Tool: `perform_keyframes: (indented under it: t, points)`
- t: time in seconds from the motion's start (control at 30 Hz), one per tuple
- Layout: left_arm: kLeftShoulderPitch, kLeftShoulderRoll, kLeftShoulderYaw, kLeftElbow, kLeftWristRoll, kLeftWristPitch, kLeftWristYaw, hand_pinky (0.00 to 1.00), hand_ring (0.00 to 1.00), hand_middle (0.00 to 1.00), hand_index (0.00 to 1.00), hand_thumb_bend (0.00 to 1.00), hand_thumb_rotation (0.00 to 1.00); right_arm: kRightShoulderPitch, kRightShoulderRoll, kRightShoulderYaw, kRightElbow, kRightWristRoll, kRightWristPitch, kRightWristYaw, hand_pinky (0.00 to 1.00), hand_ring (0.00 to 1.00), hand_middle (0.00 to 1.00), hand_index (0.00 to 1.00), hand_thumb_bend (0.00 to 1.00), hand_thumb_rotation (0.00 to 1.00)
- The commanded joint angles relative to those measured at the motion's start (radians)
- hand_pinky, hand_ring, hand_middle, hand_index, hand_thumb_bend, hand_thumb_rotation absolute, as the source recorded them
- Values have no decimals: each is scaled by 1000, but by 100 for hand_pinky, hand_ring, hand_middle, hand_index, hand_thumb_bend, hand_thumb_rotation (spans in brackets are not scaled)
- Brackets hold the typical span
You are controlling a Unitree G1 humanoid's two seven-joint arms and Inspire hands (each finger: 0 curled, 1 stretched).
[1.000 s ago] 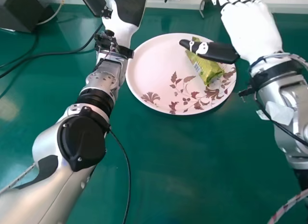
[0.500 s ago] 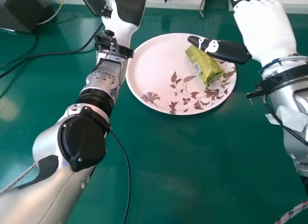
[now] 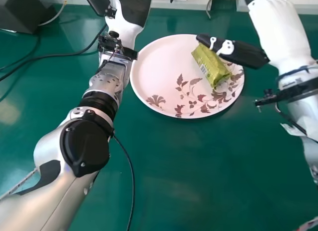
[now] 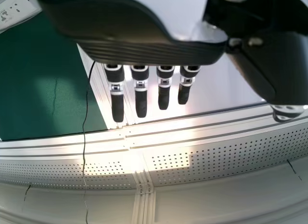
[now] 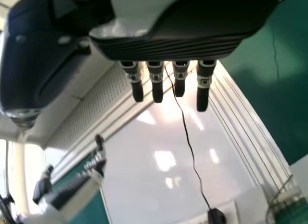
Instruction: Pick up biscuit and place it in the plate
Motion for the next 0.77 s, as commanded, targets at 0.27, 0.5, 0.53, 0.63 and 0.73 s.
perform_keyframes:
  t: [0.27, 0.5, 0.53, 0.63, 0.73]
  points:
    - [9, -1, -23, -5, 23, -7, 3, 74, 92, 100, 100, 87, 51, 92, 34, -86, -48, 103, -61, -27, 80, 91, 100, 99, 100, 82]
    - [15, 5, -20, -10, 19, 2, 16, 80, 92, 98, 100, 87, 46, 129, 74, -151, -52, 188, -86, -43, 86, 92, 98, 96, 99, 85]
    - [18, 6, -16, -10, 16, 13, 14, 80, 91, 98, 100, 87, 47, 133, 77, -160, -51, 198, -88, -44, 84, 91, 97, 96, 100, 84]
    - [31, 9, -5, -13, 0, 44, 7, 77, 90, 97, 100, 90, 50, 144, 82, -188, -44, 242, -95, -39, 79, 92, 98, 99, 98, 83]
    - [42, 16, 1, -15, -16, 72, 7, 76, 88, 95, 100, 90, 49, 147, 89, -210, -24, 315, -131, -28, 77, 91, 97, 99, 98, 81]
